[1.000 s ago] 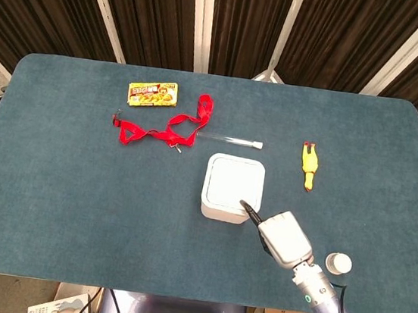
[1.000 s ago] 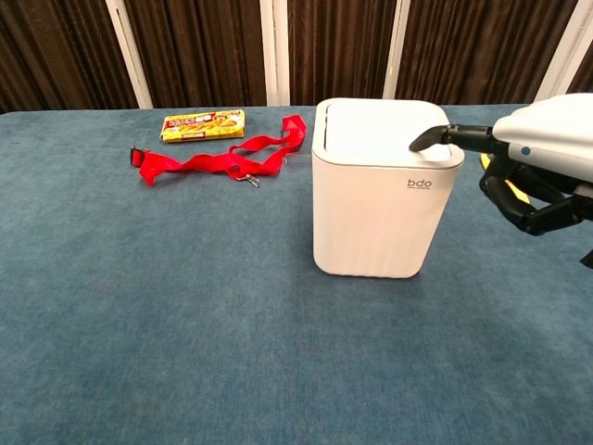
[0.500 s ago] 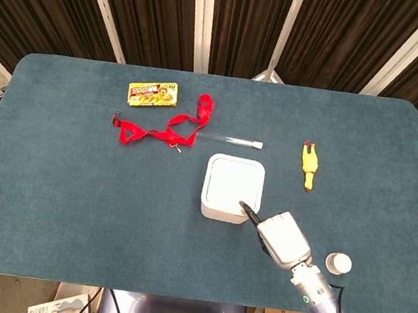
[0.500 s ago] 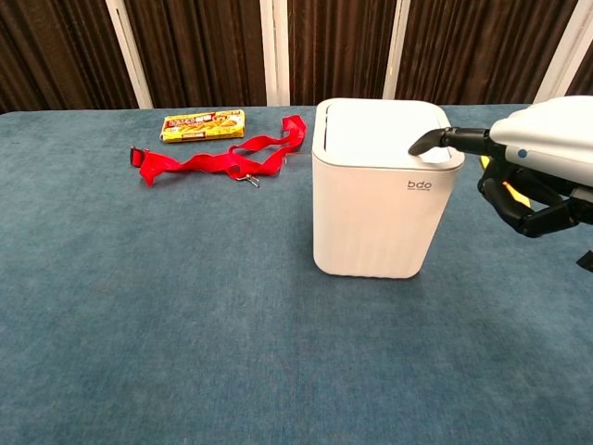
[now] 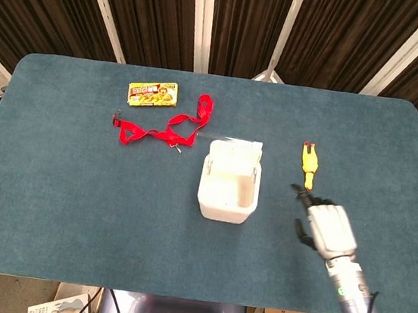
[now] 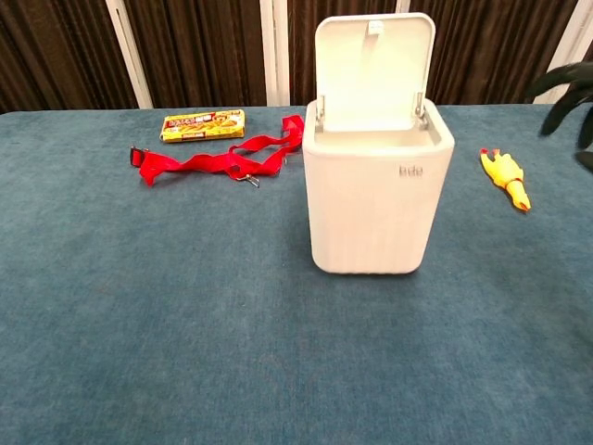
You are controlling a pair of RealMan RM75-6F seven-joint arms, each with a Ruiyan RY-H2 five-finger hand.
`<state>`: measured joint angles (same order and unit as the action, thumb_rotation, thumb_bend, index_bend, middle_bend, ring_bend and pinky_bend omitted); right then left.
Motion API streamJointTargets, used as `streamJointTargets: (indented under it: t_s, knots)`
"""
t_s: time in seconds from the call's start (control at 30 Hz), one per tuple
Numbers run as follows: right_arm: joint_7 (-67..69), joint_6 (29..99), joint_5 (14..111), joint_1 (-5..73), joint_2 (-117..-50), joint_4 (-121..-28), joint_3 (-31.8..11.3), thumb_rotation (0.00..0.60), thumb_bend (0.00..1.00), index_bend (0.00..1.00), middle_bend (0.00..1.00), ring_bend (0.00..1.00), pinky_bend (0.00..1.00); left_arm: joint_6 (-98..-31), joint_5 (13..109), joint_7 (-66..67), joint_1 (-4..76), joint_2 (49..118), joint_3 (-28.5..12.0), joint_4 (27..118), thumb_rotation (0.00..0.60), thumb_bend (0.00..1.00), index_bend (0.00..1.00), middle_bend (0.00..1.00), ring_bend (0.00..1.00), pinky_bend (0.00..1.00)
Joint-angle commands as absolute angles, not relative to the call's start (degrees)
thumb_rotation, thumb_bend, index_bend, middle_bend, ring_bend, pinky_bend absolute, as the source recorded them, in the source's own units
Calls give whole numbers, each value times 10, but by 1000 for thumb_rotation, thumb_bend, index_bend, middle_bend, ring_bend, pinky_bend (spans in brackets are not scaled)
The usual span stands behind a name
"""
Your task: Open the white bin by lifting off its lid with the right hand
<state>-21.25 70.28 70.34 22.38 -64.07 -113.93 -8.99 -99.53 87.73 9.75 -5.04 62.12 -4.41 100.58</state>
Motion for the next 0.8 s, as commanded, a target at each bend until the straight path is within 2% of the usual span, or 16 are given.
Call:
streamJointTargets:
  t_s: [0.03, 0.23, 0.7, 0.8]
  knots:
    - [-169, 732, 730, 201, -650, -1101, -89, 600, 362, 117, 182, 251, 288, -994, 877, 99, -50, 621, -44, 1006, 600, 46, 99, 0, 0, 0]
    - [-120, 763, 757, 177, -657, -1056, -79, 600, 353, 113, 154, 217, 244, -994, 877, 100, -50, 622, -44, 1006, 600, 46, 98, 0, 0, 0]
    - [-129, 912, 872, 93, -723, -909, -25, 600, 352, 113, 154, 187, 158, -978, 872, 110, -50, 610, -36, 1012, 600, 45, 98, 0, 0, 0]
    - [-124, 923, 884, 85, -730, -892, -19, 600, 353, 113, 153, 186, 151, -974, 871, 111, -49, 608, -36, 1014, 600, 46, 98, 0, 0, 0]
